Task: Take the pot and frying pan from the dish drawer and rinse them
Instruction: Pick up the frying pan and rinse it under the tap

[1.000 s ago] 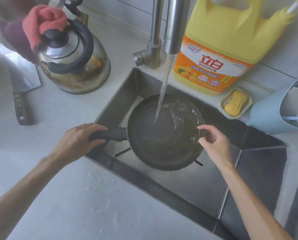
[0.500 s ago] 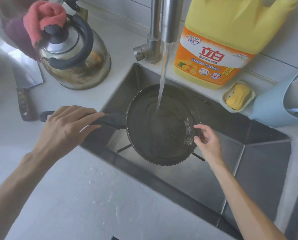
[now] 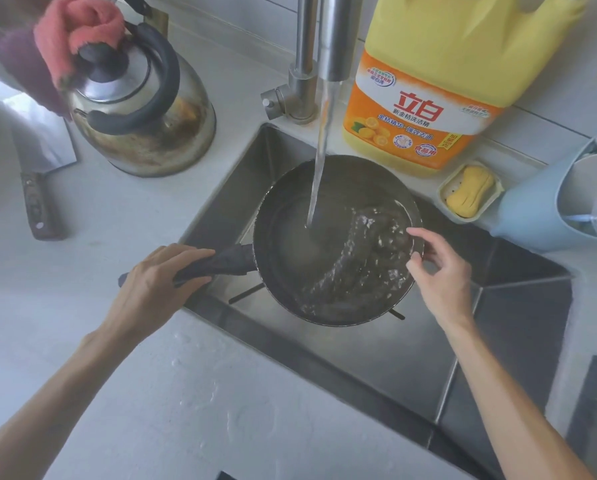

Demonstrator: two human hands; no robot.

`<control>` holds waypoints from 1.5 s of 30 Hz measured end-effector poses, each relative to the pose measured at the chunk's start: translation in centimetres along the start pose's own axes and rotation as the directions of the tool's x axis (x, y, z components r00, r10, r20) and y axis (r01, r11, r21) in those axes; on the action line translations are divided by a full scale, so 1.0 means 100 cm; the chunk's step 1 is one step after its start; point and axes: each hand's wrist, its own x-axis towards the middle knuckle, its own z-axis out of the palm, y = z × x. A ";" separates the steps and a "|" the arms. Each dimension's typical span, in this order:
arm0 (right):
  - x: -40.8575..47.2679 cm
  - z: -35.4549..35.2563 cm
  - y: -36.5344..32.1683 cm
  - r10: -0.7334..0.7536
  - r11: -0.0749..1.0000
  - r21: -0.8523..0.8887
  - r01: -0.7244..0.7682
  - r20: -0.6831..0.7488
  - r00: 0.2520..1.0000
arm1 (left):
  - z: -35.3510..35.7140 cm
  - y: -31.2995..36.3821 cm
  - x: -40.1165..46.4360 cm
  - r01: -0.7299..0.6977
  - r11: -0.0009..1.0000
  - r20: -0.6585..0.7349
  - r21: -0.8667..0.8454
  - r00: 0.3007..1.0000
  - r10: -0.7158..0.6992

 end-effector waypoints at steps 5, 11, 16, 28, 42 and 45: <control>0.001 -0.002 -0.001 -0.084 0.995 -0.055 0.081 -0.052 0.995 | 0.008 -0.006 0.003 -0.063 0.998 -0.010 -0.005 0.998 0.063; -0.009 0.005 0.008 0.124 0.992 -0.017 -0.124 0.035 0.992 | -0.015 -0.009 0.020 -0.222 0.969 0.024 0.110 0.975 0.220; -0.020 0.012 0.013 0.198 0.980 -0.025 -0.196 0.087 0.976 | -0.028 -0.018 0.040 -0.269 0.957 0.127 0.113 0.959 0.255; 0.008 -0.024 -0.004 0.279 0.928 -0.294 -0.228 0.146 0.949 | 0.011 -0.009 0.017 -0.183 0.982 0.212 -0.050 0.959 0.189; 0.000 -0.018 -0.001 0.115 0.987 -0.123 -0.104 0.085 0.990 | 0.001 -0.002 0.022 -0.034 0.999 0.089 -0.035 0.995 0.037; -0.004 -0.013 0.000 0.110 0.991 -0.090 -0.101 0.096 0.989 | -0.008 -0.004 0.024 -0.088 0.996 0.046 -0.030 0.995 0.089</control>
